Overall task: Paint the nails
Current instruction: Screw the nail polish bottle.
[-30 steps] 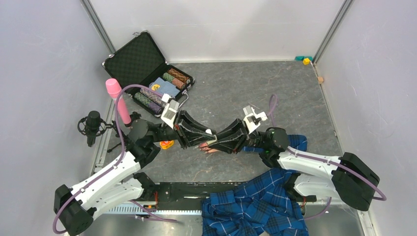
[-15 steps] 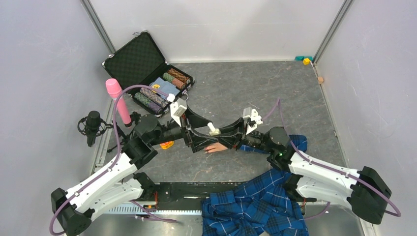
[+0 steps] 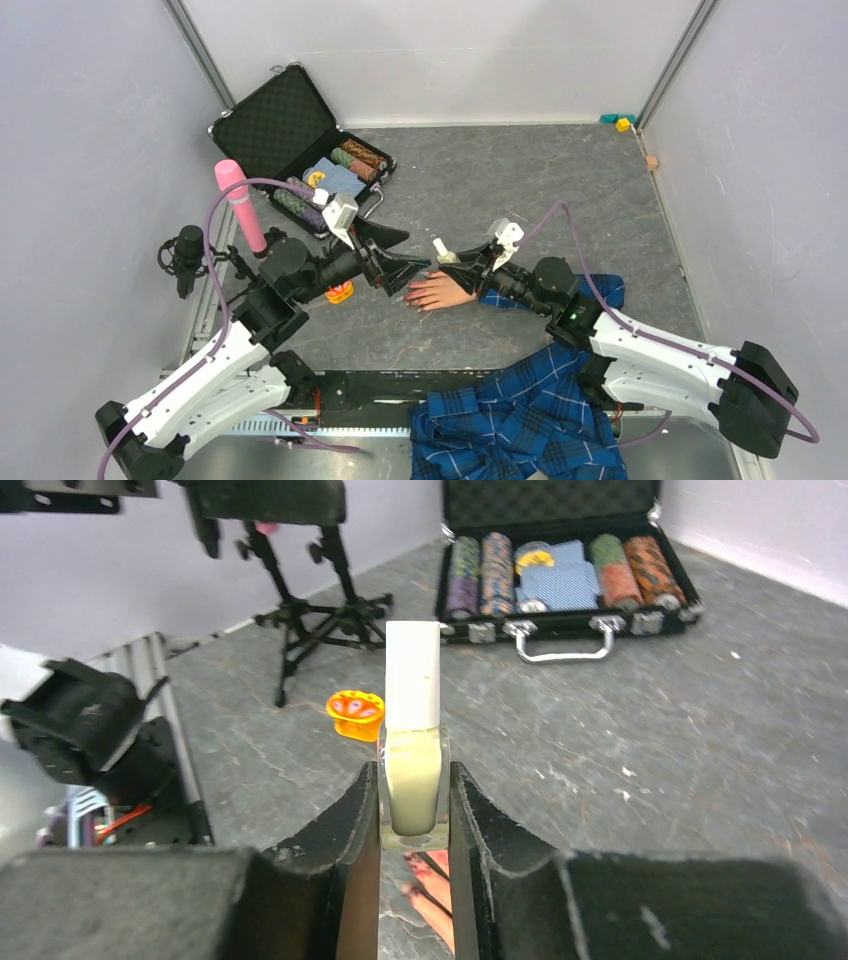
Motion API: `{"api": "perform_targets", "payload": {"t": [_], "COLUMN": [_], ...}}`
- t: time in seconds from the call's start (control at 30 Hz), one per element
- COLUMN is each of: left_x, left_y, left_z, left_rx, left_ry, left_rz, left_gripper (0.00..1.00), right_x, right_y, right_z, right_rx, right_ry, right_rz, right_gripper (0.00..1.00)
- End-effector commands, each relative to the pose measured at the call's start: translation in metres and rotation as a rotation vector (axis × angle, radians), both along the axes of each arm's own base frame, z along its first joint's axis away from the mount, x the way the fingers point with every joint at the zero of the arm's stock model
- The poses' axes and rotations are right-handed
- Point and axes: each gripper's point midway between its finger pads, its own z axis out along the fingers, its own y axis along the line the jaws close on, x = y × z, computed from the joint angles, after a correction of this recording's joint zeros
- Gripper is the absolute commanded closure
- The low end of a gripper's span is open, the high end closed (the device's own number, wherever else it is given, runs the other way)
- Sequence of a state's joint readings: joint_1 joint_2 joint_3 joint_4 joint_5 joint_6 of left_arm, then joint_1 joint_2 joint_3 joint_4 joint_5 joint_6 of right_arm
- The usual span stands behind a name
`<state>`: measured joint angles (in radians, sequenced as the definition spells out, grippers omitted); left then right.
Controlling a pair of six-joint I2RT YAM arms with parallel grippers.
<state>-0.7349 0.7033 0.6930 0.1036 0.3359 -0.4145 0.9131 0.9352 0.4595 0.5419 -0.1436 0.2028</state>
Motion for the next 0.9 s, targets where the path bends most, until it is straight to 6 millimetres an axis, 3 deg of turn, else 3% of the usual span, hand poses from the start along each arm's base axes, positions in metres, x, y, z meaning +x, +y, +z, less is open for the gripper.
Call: {"api": "perform_targets", "payload": {"t": [0.0, 0.2, 0.37, 0.87], "left_x": [0.026, 0.041, 0.052, 0.063], "left_y": [0.008, -0.001, -0.003, -0.01], "left_z": [0.002, -0.031, -0.054, -0.08], "left_rx": [-0.087, -0.129, -0.14, -0.13], "left_ry": [0.194, 0.42, 0.506, 0.571], "left_rz": [0.156, 0.195, 0.238, 0.271], "left_gripper": [0.0, 0.0, 0.01, 0.44], "right_x": [0.022, 0.032, 0.034, 0.028], "right_y": [-0.007, -0.007, 0.0, 0.026], "right_z": [-0.006, -0.01, -0.012, -0.016], "right_rx": [-0.054, -0.108, -0.151, -0.236], "right_ry": [-0.018, -0.03, -0.039, -0.072], "right_rz": [-0.163, -0.315, -0.385, -0.391], "right_gripper": [1.0, 1.0, 1.0, 1.0]}}
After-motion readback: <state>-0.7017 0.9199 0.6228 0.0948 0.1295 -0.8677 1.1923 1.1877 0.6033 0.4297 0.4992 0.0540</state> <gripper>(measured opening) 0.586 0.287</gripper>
